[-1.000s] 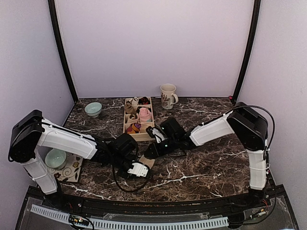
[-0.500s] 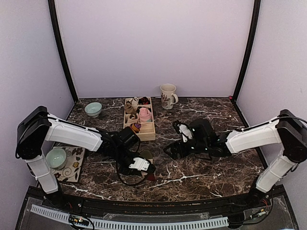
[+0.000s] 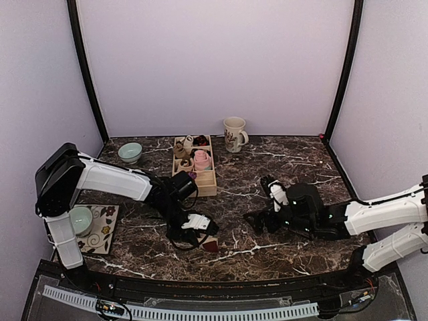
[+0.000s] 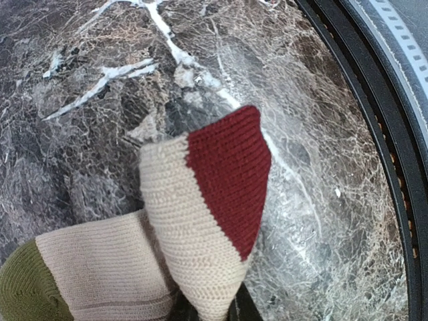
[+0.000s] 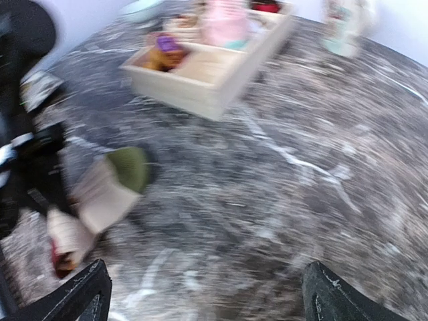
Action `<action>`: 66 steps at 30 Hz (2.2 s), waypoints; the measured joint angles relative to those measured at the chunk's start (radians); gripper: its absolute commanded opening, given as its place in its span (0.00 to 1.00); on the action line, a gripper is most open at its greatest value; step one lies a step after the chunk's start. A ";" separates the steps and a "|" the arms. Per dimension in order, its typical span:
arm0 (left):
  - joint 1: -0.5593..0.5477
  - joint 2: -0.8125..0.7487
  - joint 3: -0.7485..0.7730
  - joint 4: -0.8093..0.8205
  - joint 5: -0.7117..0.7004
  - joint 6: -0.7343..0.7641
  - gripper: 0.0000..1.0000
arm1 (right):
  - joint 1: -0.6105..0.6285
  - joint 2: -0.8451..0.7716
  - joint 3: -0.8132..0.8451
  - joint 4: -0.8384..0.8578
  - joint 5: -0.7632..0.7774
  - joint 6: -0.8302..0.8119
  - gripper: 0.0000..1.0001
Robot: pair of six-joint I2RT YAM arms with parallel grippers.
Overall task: Roll the socks
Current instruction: Pick up the sock from the center of the board.
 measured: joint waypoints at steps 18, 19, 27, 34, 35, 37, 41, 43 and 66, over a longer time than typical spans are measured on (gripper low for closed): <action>0.027 0.050 0.054 -0.089 0.093 0.008 0.00 | 0.101 0.096 -0.073 0.246 -0.234 -0.245 0.82; 0.028 0.053 0.055 -0.091 0.098 0.008 0.00 | 0.125 0.115 -0.056 0.245 -0.238 -0.275 0.80; 0.032 0.058 0.058 -0.095 0.107 0.007 0.00 | 0.219 0.330 0.129 0.244 -0.248 -0.439 0.68; 0.032 0.060 0.056 -0.098 0.108 0.007 0.00 | 0.225 0.482 0.212 0.247 -0.249 -0.529 0.59; 0.032 0.060 0.056 -0.098 0.108 0.007 0.00 | 0.226 0.498 0.219 0.247 -0.249 -0.540 0.57; 0.033 0.060 0.056 -0.098 0.108 0.007 0.00 | 0.229 0.518 0.229 0.249 -0.248 -0.557 0.54; 0.035 0.060 0.055 -0.097 0.113 0.008 0.00 | 0.229 0.542 0.243 0.249 -0.246 -0.578 0.50; 0.036 0.060 0.054 -0.097 0.116 0.007 0.00 | 0.230 0.558 0.251 0.254 -0.245 -0.581 0.49; 0.043 0.030 0.005 -0.084 0.117 -0.023 0.34 | 0.240 0.678 0.254 0.412 -0.206 -0.571 0.14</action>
